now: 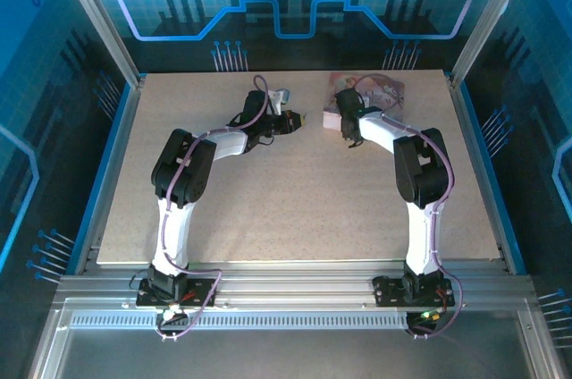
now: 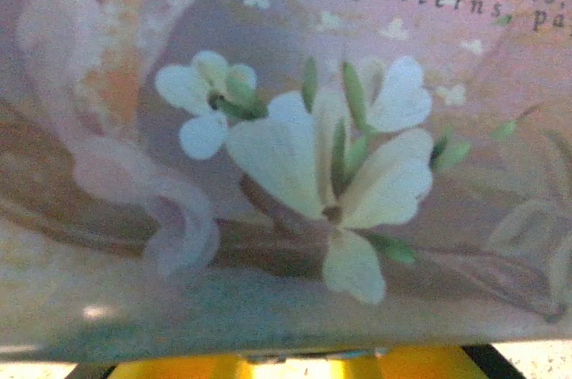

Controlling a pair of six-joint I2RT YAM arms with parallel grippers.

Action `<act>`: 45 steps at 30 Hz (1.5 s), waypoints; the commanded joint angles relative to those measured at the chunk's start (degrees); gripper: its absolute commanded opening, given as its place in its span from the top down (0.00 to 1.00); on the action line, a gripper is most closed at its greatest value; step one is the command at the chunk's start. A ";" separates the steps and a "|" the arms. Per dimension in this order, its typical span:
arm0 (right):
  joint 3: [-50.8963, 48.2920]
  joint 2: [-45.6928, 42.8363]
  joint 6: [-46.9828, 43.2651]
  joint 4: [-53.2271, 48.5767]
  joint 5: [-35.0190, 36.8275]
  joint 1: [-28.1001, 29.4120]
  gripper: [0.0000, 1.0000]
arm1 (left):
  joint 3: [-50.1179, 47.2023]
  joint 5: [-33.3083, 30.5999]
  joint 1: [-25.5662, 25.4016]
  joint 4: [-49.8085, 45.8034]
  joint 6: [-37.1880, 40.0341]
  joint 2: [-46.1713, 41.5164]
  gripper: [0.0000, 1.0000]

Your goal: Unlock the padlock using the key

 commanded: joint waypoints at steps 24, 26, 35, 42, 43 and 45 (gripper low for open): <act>-9.00 -8.72 2.48 -1.63 -15.42 5.14 0.92 | -25.95 7.75 -0.55 12.11 6.35 -17.22 1.00; -10.43 -9.91 3.57 -1.65 -17.01 5.91 0.92 | -28.93 7.36 -1.38 12.59 7.69 -19.40 1.00; -16.54 -15.05 9.91 -1.46 -23.36 10.41 0.92 | -39.36 5.84 -5.25 15.27 10.89 -26.60 1.00; -19.60 -17.88 14.22 -1.24 -29.12 13.71 0.92 | -44.69 4.42 -6.68 17.62 10.42 -29.09 1.00; -19.72 -18.19 14.51 -1.24 -29.96 13.74 0.92 | -45.40 4.24 -6.73 17.99 10.24 -29.38 1.00; -19.67 -18.60 14.80 -1.30 -31.70 13.89 0.92 | -46.61 3.92 -6.73 18.67 10.03 -29.71 1.00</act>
